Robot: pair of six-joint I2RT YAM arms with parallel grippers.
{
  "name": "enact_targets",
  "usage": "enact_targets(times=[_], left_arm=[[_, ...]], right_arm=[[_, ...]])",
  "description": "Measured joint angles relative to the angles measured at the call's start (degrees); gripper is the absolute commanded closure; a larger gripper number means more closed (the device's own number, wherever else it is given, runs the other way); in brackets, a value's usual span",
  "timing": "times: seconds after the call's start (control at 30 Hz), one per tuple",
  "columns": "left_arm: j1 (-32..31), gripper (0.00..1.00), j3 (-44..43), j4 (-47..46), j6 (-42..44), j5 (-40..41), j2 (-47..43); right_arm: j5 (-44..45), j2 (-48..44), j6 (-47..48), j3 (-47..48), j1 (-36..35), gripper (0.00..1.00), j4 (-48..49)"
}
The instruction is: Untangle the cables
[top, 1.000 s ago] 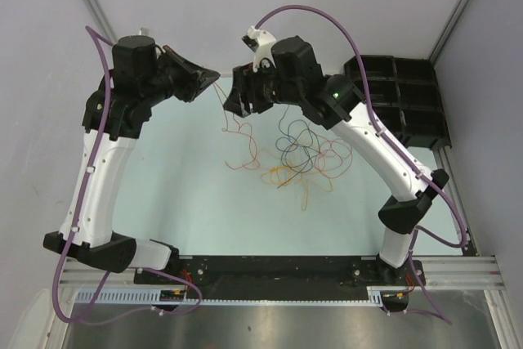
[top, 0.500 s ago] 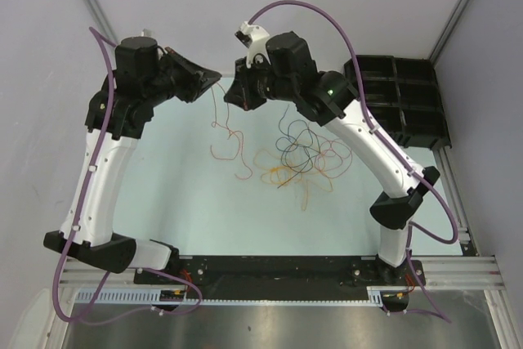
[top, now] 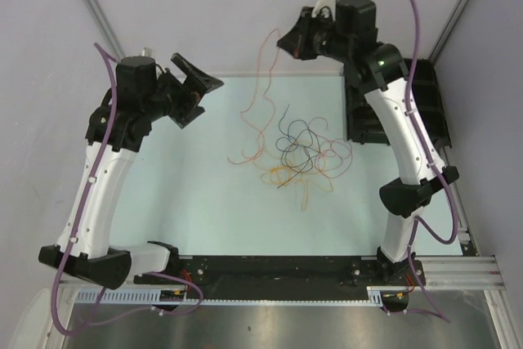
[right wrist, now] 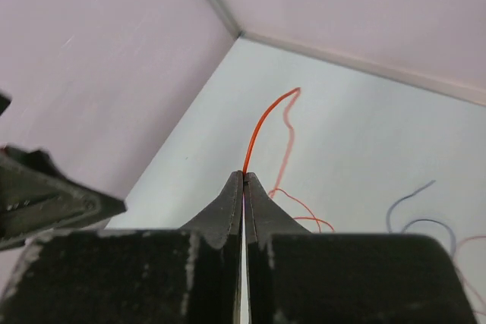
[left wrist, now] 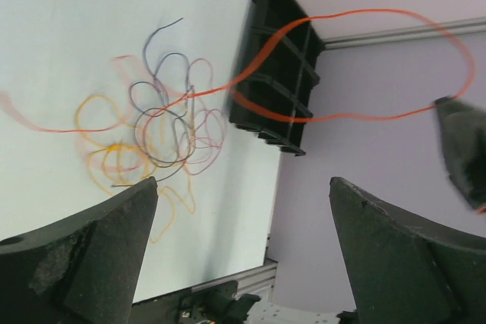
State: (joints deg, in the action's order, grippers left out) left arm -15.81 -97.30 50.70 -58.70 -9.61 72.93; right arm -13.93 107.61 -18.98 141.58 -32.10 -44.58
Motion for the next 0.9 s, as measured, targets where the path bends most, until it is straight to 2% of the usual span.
enact_targets(times=[0.3, 0.47, 0.73, 0.9], left_arm=[[2.1, 0.00, 9.3, -0.3, 4.3, 0.3, -7.6], [2.1, 0.00, 11.6, -0.4, 5.8, -0.1, -9.1], [2.1, 0.00, 12.5, -0.6, 7.3, -2.7, -8.3], [2.1, 0.00, 12.9, -0.7, 7.7, -4.9, -7.2]], right_arm=[[0.4, -2.6, -0.2, 2.7, 10.3, 1.00, 1.2], [4.6, -3.5, 1.0, 5.4, 15.1, 1.00, 2.9], [19.1, -5.5, 5.3, 6.6, 16.5, 1.00, 3.5], [30.8, -9.2, 8.7, 1.9, 16.7, 1.00, 6.6]])
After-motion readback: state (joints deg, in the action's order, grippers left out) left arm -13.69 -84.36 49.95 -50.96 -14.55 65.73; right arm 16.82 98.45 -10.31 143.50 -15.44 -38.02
